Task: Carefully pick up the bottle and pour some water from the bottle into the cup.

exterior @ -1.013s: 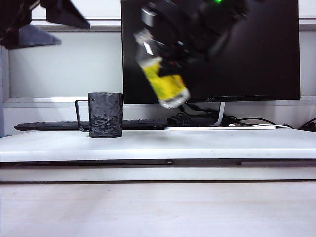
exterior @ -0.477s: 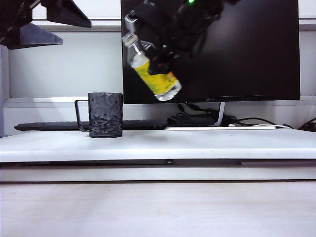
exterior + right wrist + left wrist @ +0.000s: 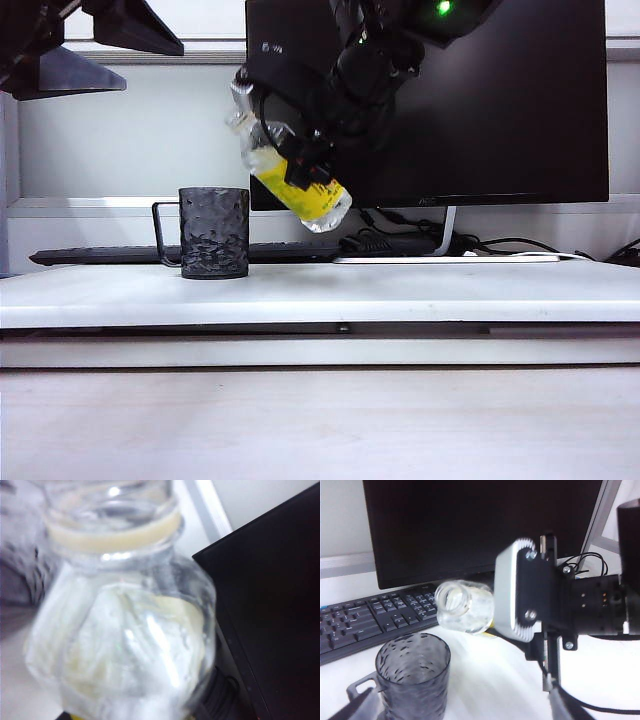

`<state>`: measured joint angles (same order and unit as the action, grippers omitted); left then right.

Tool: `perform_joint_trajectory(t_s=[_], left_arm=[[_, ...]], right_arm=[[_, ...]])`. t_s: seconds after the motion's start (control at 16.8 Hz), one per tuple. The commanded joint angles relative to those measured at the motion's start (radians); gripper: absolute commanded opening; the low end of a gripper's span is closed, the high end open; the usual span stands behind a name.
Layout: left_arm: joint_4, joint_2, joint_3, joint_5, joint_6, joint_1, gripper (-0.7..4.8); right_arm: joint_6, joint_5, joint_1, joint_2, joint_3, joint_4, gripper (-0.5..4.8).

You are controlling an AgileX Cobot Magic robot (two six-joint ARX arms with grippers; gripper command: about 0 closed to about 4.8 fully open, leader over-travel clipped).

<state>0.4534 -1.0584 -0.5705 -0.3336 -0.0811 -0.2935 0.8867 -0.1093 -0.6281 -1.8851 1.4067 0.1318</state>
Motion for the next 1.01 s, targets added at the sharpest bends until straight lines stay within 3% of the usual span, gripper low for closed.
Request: perform_joint_trajectory(t_s=[0.06, 0.36, 1.01], left_arm=[[0.013, 0.002, -0.003, -0.007, 0.003, 0.002, 4.79], [0.027, -0.045, -0.003, -0.008, 0.021, 0.002, 4.79], [0.009, -0.049, -0.003, -0.036, 0.021, 0.001, 4.79]], right_arm=[[0.062, -0.028, -0.005, 0.0, 0.014, 0.083, 2.11], [0.209, -0.032, -0.005, -0.011, 0.014, 0.112, 2.11], [0.39, -0.051, -0.003, -0.061, 0.014, 0.241, 2.11]])
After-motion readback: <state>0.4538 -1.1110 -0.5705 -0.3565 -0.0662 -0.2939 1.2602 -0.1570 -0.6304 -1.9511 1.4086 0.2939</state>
